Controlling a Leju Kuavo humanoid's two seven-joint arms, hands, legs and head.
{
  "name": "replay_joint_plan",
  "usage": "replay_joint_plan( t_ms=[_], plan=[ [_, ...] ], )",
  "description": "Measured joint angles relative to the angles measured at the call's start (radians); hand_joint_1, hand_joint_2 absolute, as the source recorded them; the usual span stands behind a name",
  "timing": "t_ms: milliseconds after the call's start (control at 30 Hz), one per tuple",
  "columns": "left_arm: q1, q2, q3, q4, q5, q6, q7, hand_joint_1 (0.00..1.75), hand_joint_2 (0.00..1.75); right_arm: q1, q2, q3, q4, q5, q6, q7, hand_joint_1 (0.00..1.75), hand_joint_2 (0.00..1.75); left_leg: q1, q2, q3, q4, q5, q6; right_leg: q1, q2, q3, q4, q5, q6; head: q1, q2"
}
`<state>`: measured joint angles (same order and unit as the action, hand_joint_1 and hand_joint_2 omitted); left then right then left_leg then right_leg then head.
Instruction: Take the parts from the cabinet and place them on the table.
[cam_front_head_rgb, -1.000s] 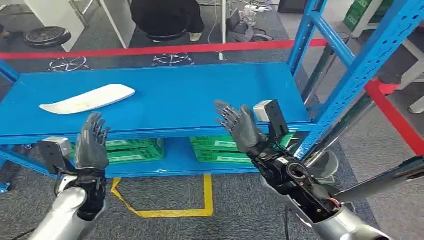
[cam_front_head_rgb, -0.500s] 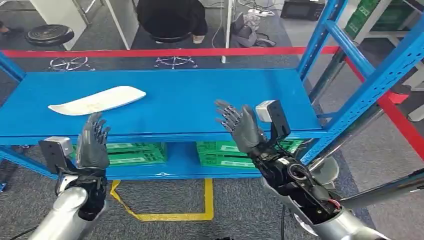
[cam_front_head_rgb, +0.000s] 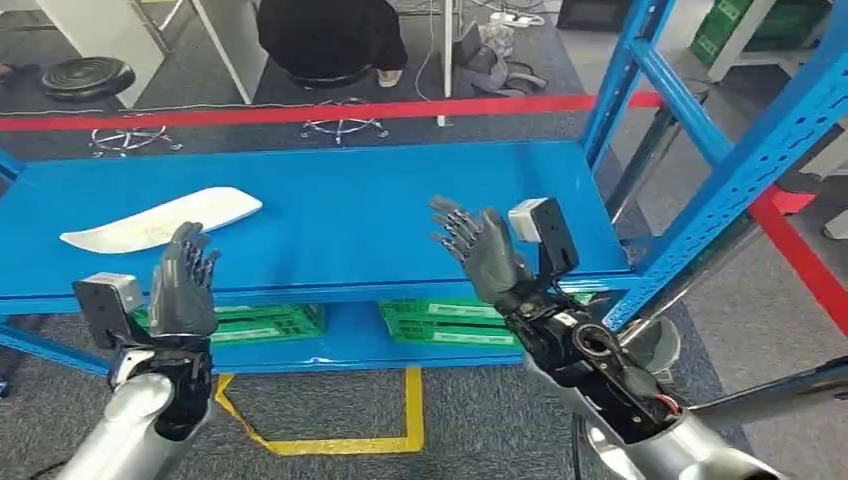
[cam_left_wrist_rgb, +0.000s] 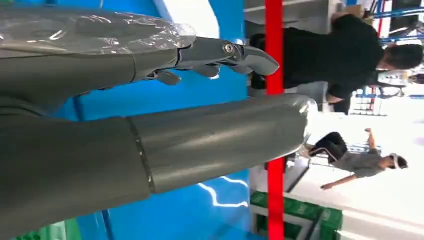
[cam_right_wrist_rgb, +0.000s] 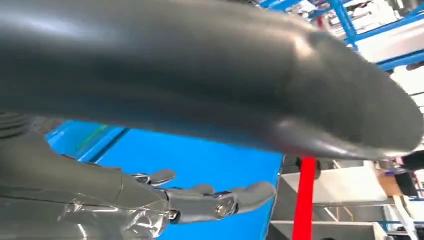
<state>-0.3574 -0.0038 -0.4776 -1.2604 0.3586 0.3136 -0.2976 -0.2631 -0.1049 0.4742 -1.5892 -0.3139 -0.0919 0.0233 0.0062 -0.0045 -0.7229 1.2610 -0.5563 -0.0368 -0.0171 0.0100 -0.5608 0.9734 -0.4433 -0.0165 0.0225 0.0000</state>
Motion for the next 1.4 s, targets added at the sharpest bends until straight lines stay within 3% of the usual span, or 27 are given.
replay_joint_plan(
  t_ms=[33,67,100,167,200,267,333,367,400,433,500,533,567,600,667,700,733,767,833,867,1167,1233,1267,1300,1333,1400],
  plan=[
    [0.003,0.0,0.0,0.0,0.0,0.0,0.0,0.0,0.0,0.0,0.0,-0.002,0.001,0.011,0.005,0.0,0.0,0.0,0.0,0.0,-0.036,0.037,0.006,0.0,0.001,0.001,0.004,0.0,-0.004,-0.001,0.0,0.0],
    [0.006,0.002,0.0,0.0,0.0,0.0,0.001,0.0,0.0,0.0,0.0,-0.004,0.002,0.021,0.01,0.0,0.0,0.0,0.0,0.0,-0.046,0.023,0.035,0.003,0.001,0.003,0.01,0.0,-0.008,-0.001,-0.002,0.0],
    [0.006,0.003,0.0,0.0,0.0,0.001,0.003,0.0,0.0,-0.001,0.0,-0.006,0.002,0.027,0.013,0.0,0.0,0.0,0.0,0.0,-0.03,-0.042,0.09,0.007,0.001,0.005,0.018,0.0,-0.015,0.001,-0.004,0.0],
    [0.005,0.004,0.0,0.0,0.0,0.008,0.006,0.0,0.0,-0.007,0.0,-0.008,0.002,0.032,0.016,0.001,0.0,0.0,-0.002,0.001,0.046,-0.232,0.202,0.02,0.001,0.006,0.037,-0.001,-0.028,0.005,-0.005,0.0],
    [0.004,0.005,0.0,0.0,0.001,0.008,0.006,0.0,0.0,-0.01,0.0,-0.009,0.003,0.032,0.017,0.0,0.0,0.0,-0.008,0.001,0.07,-0.292,0.21,0.027,0.004,0.006,0.04,-0.002,-0.034,0.011,-0.008,0.0],
    [0.003,0.005,0.0,0.0,0.001,0.008,0.008,0.0,0.0,-0.012,0.0,-0.012,0.005,0.032,0.018,0.001,0.0,0.0,-0.013,0.001,0.079,-0.304,0.195,0.031,0.006,0.007,0.04,-0.005,-0.041,0.02,-0.009,0.0],
    [0.003,0.005,0.0,0.0,0.002,0.009,0.008,0.0,0.0,-0.014,0.0,-0.013,0.005,0.032,0.018,0.002,0.0,0.0,-0.014,-0.001,0.084,-0.309,0.188,0.041,0.006,0.004,0.051,-0.016,-0.048,0.031,-0.009,0.0],
    [0.003,0.005,0.0,-0.001,0.002,0.009,0.008,0.0,0.0,-0.015,0.0,-0.014,0.006,0.032,0.019,0.002,0.0,0.0,-0.002,0.0,0.099,-0.323,0.19,0.044,0.005,0.001,0.046,-0.011,-0.055,0.036,-0.005,0.0],
    [0.002,0.004,0.0,-0.001,0.002,0.009,0.006,0.0,0.0,-0.018,0.0,-0.014,0.008,0.033,0.019,0.001,0.0,0.0,-0.004,-0.002,0.111,-0.328,0.185,0.05,0.006,-0.003,0.039,0.023,-0.071,0.038,-0.002,0.0],
    [0.0,0.004,0.0,-0.001,0.002,0.009,0.006,0.0,0.0,-0.023,0.0,-0.014,0.01,0.033,0.019,0.001,0.0,0.0,-0.004,-0.001,0.118,-0.328,0.18,0.057,0.007,-0.003,0.007,0.092,-0.101,0.039,0.006,0.0],
    [0.002,0.004,0.0,0.0,0.003,0.008,0.006,0.0,0.0,-0.022,0.0,-0.014,0.016,0.033,0.021,0.002,0.0,0.0,-0.005,-0.001,0.129,-0.327,0.168,0.061,0.007,-0.003,-0.095,0.267,-0.157,0.044,0.014,0.0],
    [0.004,0.004,0.0,0.0,0.005,0.008,0.005,0.0,0.0,-0.021,0.0,-0.013,0.019,0.032,0.023,0.002,0.0,0.0,-0.005,-0.002,0.134,-0.326,0.163,0.061,0.006,-0.003,-0.133,0.317,-0.16,0.047,0.015,0.0],
    [0.006,0.004,0.0,0.0,0.005,0.008,0.003,0.0,0.0,-0.021,0.0,-0.013,0.023,0.033,0.026,0.002,0.0,0.0,-0.005,-0.003,0.142,-0.326,0.157,0.06,0.004,-0.004,-0.146,0.312,-0.135,0.049,0.018,0.0],
    [0.007,0.004,0.0,0.0,0.005,0.008,0.002,0.0,0.0,-0.022,0.0,-0.014,0.026,0.033,0.026,0.002,0.0,0.0,-0.005,-0.006,0.152,-0.326,0.15,0.059,0.002,-0.004,-0.134,0.264,-0.09,0.049,0.022,0.0],
    [0.006,0.004,0.0,0.0,0.006,0.008,0.002,0.0,0.0,-0.023,0.0,-0.014,0.031,0.033,0.027,0.002,0.0,0.0,-0.004,-0.012,0.174,-0.322,0.132,0.053,-0.003,-0.004,-0.069,0.092,0.024,0.047,0.03,0.0],
    [0.006,0.005,0.0,0.0,0.006,0.008,0.0,0.0,0.0,-0.023,0.0,-0.014,0.033,0.033,0.028,0.002,0.0,0.0,-0.004,-0.013,0.179,-0.321,0.122,0.047,-0.003,0.0,-0.041,0.03,0.042,0.045,0.034,0.0],
    [0.003,0.005,0.0,0.0,0.006,0.008,-0.001,0.0,0.0,-0.025,0.0,-0.014,0.035,0.033,0.029,0.002,0.0,0.0,-0.009,-0.016,0.176,-0.314,0.119,0.041,0.003,0.002,-0.021,0.009,0.032,0.043,0.031,0.0],
    [0.003,0.005,0.0,0.0,0.006,0.008,-0.001,0.0,0.0,-0.027,0.0,-0.013,0.037,0.033,0.03,0.002,0.0,0.0,-0.007,-0.018,0.169,-0.313,0.12,0.036,0.001,0.002,-0.02,0.002,0.021,0.032,0.031,0.0],
    [0.006,0.005,0.0,0.0,0.006,0.008,-0.002,0.0,0.0,-0.027,0.0,-0.013,0.04,0.034,0.031,0.0,0.0,0.0,-0.005,-0.018,0.169,-0.318,0.12,0.028,0.007,0.002,-0.022,0.001,0.018,0.025,0.025,0.0],
    [0.004,0.005,0.0,-0.001,0.006,0.008,-0.003,0.0,0.0,-0.03,0.001,-0.013,0.04,0.034,0.031,0.0,0.0,0.0,-0.006,-0.02,0.173,-0.316,0.114,0.021,0.002,0.002,-0.013,-0.007,0.018,0.02,0.024,0.0],
    [0.004,0.006,0.001,0.0,0.006,0.008,-0.003,0.0,0.0,-0.031,0.002,-0.013,0.04,0.034,0.032,0.0,0.0,0.0,-0.003,-0.018,0.172,-0.312,0.107,0.02,-0.003,0.001,-0.007,-0.01,0.018,0.016,0.027,0.0],
    [0.0,0.006,0.001,0.0,0.006,0.008,-0.004,0.0,0.0,-0.036,0.003,-0.014,0.042,0.034,0.032,-0.002,0.0,0.0,-0.003,-0.011,0.137,-0.236,0.079,0.011,-0.002,-0.004,0.001,-0.013,0.013,0.009,0.014,0.0],
    [-0.002,0.006,0.001,0.0,0.006,0.009,-0.004,0.0,0.0,-0.037,0.005,-0.013,0.045,0.034,0.035,-0.002,0.0,0.0,0.0,-0.007,0.056,-0.103,0.037,0.006,-0.001,-0.008,0.006,-0.013,0.008,0.004,0.003,0.0],
    [0.009,0.01,0.001,0.0,0.007,0.011,-0.004,0.0,0.0,-0.034,0.006,-0.013,0.051,0.034,0.036,-0.003,0.0,0.0,0.001,-0.005,-0.033,-0.05,0.092,0.01,0.0,-0.017,0.026,-0.013,-0.01,0.004,-0.004,0.0],
    [0.005,0.011,0.001,0.0,0.007,0.016,-0.005,0.0,0.0,-0.036,0.007,-0.013,0.051,0.04,0.038,-0.008,0.0,0.0,-0.014,0.026,0.086,-0.31,0.203,0.027,0.011,-0.022,0.051,-0.011,-0.036,0.018,-0.01,0.0],
    [0.005,0.011,0.001,0.0,0.008,0.017,-0.005,0.0,0.0,-0.036,0.008,-0.013,0.051,0.044,0.039,-0.008,0.0,0.0,-0.015,0.02,0.083,-0.311,0.199,0.033,0.01,-0.027,0.055,-0.017,-0.041,0.025,-0.005,0.0]
  ],
)
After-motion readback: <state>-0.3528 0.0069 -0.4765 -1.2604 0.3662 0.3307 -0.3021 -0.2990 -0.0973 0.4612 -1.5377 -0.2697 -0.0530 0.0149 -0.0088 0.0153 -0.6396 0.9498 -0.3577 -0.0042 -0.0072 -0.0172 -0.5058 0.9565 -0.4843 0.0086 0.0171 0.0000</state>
